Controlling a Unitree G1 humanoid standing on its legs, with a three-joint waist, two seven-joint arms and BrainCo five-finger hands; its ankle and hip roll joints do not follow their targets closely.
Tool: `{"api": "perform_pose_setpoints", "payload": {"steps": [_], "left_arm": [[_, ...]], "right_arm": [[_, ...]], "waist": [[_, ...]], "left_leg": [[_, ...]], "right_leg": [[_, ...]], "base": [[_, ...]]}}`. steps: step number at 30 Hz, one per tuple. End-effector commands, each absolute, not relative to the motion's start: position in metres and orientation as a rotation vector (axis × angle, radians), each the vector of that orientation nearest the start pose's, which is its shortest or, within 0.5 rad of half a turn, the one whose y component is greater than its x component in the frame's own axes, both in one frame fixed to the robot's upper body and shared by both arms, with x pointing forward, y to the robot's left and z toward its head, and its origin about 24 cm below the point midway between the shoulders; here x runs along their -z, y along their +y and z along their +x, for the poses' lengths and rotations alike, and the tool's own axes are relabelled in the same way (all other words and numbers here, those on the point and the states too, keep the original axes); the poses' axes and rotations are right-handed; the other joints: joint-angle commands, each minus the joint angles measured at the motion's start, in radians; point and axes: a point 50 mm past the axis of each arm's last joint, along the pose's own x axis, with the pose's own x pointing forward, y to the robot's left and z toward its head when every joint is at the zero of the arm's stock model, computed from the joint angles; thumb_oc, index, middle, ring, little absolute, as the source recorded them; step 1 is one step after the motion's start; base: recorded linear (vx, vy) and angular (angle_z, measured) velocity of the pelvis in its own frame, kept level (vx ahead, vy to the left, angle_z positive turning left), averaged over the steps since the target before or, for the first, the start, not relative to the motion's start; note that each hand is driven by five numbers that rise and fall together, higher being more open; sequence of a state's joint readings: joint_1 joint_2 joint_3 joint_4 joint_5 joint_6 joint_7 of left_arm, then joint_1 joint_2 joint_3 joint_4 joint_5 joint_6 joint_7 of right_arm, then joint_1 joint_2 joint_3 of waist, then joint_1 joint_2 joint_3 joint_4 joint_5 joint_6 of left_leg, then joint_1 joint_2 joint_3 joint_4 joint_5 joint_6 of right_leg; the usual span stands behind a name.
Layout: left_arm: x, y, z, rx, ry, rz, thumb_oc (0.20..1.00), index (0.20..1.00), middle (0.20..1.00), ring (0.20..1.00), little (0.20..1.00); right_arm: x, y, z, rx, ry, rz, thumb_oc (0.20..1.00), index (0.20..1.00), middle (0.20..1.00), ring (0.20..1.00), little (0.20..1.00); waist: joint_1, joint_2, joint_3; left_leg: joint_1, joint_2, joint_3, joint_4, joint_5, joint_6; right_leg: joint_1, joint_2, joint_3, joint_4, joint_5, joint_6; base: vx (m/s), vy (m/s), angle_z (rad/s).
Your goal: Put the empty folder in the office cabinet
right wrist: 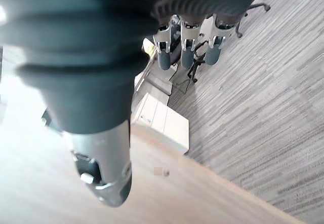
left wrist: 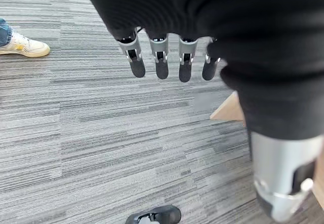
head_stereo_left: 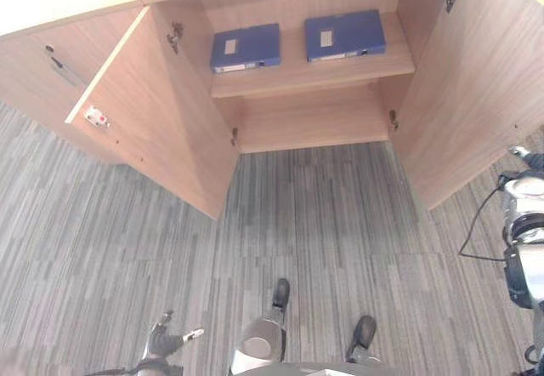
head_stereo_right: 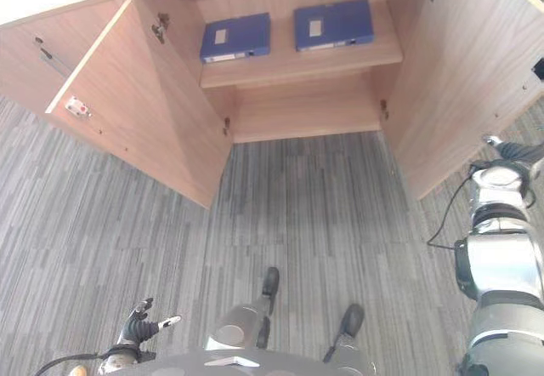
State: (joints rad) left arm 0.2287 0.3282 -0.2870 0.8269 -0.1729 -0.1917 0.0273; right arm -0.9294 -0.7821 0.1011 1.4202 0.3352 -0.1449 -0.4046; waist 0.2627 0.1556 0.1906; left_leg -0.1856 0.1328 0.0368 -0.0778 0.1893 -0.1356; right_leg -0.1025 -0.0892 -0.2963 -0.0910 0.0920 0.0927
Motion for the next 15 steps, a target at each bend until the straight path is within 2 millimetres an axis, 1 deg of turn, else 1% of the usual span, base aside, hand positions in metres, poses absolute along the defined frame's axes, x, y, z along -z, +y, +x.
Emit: {"api": "perform_pose_setpoints", "payload": {"steps": [1, 3, 4, 5, 6, 7, 8, 9, 10, 11, 12, 13, 15], "left_arm": [[0.133, 0.227, 0.105, 0.021, 0.854, 0.244, 1.0, 1.0, 1.0, 1.0, 1.0], [0.133, 0.226, 0.106, 0.022, 0.852, 0.242, 1.0, 1.0, 1.0, 1.0, 1.0], [0.134, 0.224, 0.101, 0.024, 0.857, 0.228, 1.0, 1.0, 1.0, 1.0, 1.0], [0.135, 0.225, 0.095, 0.016, 0.873, 0.223, 1.0, 1.0, 1.0, 1.0, 1.0], [0.135, 0.225, 0.095, 0.016, 0.873, 0.223, 1.0, 1.0, 1.0, 1.0, 1.0], [0.136, 0.226, 0.091, 0.013, 0.885, 0.222, 1.0, 1.0, 1.0, 1.0, 1.0], [0.135, 0.226, 0.092, 0.014, 0.879, 0.218, 1.0, 1.0, 1.0, 1.0, 1.0], [0.136, 0.225, 0.091, 0.01, 0.88, 0.2, 1.0, 1.0, 1.0, 1.0, 1.0], [0.135, 0.227, 0.09, 0.017, 0.88, 0.205, 1.0, 1.0, 1.0, 1.0, 1.0], [0.135, 0.227, 0.09, 0.017, 0.88, 0.205, 1.0, 1.0, 1.0, 1.0, 1.0], [0.133, 0.229, 0.091, 0.022, 0.876, 0.203, 1.0, 1.0, 1.0, 1.0, 1.0], [0.13, 0.233, 0.093, 0.023, 0.862, 0.197, 1.0, 1.0, 1.0, 1.0, 1.0], [0.127, 0.238, 0.091, 0.03, 0.861, 0.197, 1.0, 1.0, 1.0, 1.0, 1.0]], "right_arm": [[-0.203, -0.42, 0.315, 1.045, -0.04, -0.357, 1.0, 1.0, 1.0, 1.0, 1.0], [-0.204, -0.421, 0.315, 1.046, -0.043, -0.358, 1.0, 1.0, 1.0, 1.0, 1.0], [-0.256, -0.432, 0.306, 1.118, -0.167, -0.357, 1.0, 1.0, 1.0, 1.0, 1.0], [-0.269, -0.434, 0.304, 1.127, -0.193, -0.371, 1.0, 1.0, 1.0, 1.0, 1.0], [-0.269, -0.434, 0.304, 1.127, -0.193, -0.371, 1.0, 1.0, 1.0, 1.0, 1.0], [-0.28, -0.435, 0.302, 1.132, -0.213, -0.388, 1.0, 1.0, 1.0, 1.0, 1.0], [-0.293, -0.435, 0.299, 1.138, -0.244, -0.405, 1.0, 1.0, 1.0, 1.0, 1.0], [-0.307, -0.434, 0.298, 1.137, -0.278, -0.424, 1.0, 1.0, 1.0, 1.0, 1.0], [-0.325, -0.429, 0.299, 1.089, -0.317, -0.473, 1.0, 1.0, 1.0, 1.0, 1.0], [-0.325, -0.429, 0.299, 1.089, -0.317, -0.473, 1.0, 1.0, 1.0, 1.0, 1.0], [-0.335, -0.424, 0.301, 1.054, -0.339, -0.497, 1.0, 1.0, 1.0, 1.0, 1.0], [-0.351, -0.413, 0.307, 0.978, -0.374, -0.533, 1.0, 1.0, 1.0, 1.0, 1.0], [-0.365, -0.398, 0.316, 0.894, -0.413, -0.569, 1.0, 1.0, 1.0, 1.0, 1.0]], "waist": [[0.022, 0.009, 0.001], [0.021, 0.012, 0.0], [0.035, 0.063, 0.017], [0.038, 0.076, 0.022], [0.038, 0.076, 0.022], [0.046, 0.09, 0.025], [0.051, 0.101, 0.03], [0.054, 0.113, 0.032], [0.054, 0.117, 0.041], [0.054, 0.117, 0.041], [0.053, 0.127, 0.043], [0.058, 0.14, 0.049], [0.066, 0.154, 0.054]], "left_leg": [[-0.063, 0.036, -0.02, -0.009, 0.073, -0.088], [-0.066, 0.036, -0.023, -0.009, 0.074, -0.088], [-0.109, 0.029, -0.025, -0.009, 0.097, -0.099], [-0.117, 0.029, -0.025, -0.009, 0.103, -0.104], [-0.117, 0.029, -0.025, -0.009, 0.103, -0.104], [-0.129, 0.028, -0.029, -0.009, 0.123, -0.106], [-0.14, 0.026, -0.036, -0.009, 0.138, -0.11], [-0.157, 0.02, -0.048, -0.009, 0.145, -0.114], [-0.168, 0.007, -0.061, -0.009, 0.133, -0.115], [-0.168, 0.007, -0.061, -0.009, 0.133, -0.115], [-0.176, 0.005, -0.063, -0.009, 0.136, -0.112], [-0.179, 0.003, -0.063, -0.009, 0.138, -0.112], [-0.187, -0.001, -0.069, -0.009, 0.147, -0.111]], "right_leg": [[0.006, -0.024, -0.002, 0.004, -0.083, 0.037], [0.004, -0.023, -0.004, 0.004, -0.082, 0.036], [-0.032, -0.031, -0.015, 0.004, -0.084, 0.039], [-0.039, -0.03, -0.01, 0.004, -0.09, 0.039], [-0.039, -0.03, -0.01, 0.004, -0.09, 0.039], [-0.052, -0.028, -0.011, 0.004, -0.084, 0.037], [-0.069, -0.029, -0.011, 0.004, -0.079, 0.037], [-0.091, -0.034, -0.01, 0.006, -0.075, 0.036], [-0.114, -0.036, -0.01, 0.018, -0.082, 0.032], [-0.114, -0.036, -0.01, 0.018, -0.082, 0.032], [-0.128, -0.032, -0.007, 0.029, -0.078, 0.028], [-0.149, -0.029, 0.005, 0.058, -0.095, 0.022], [-0.177, -0.025, 0.017, 0.092, -0.104, 0.014]], "base": [[-0.03, -0.031, 0.16], [-0.05, -0.006, 0.1], [-0.07, -0.029, -0.01], [-0.07, -0.029, -0.01], [0.0, 0.0, 0.0], [-0.05, -0.001, -0.06], [-0.08, 0.003, -0.03], [-0.07, -0.038, 0.02], [-0.05, -0.036, 0.07], [-0.06, -0.056, 0.05], [-0.04, -0.029, -0.04], [-0.05, -0.036, 0.03], [-0.01, -0.001, 0.02]]}}
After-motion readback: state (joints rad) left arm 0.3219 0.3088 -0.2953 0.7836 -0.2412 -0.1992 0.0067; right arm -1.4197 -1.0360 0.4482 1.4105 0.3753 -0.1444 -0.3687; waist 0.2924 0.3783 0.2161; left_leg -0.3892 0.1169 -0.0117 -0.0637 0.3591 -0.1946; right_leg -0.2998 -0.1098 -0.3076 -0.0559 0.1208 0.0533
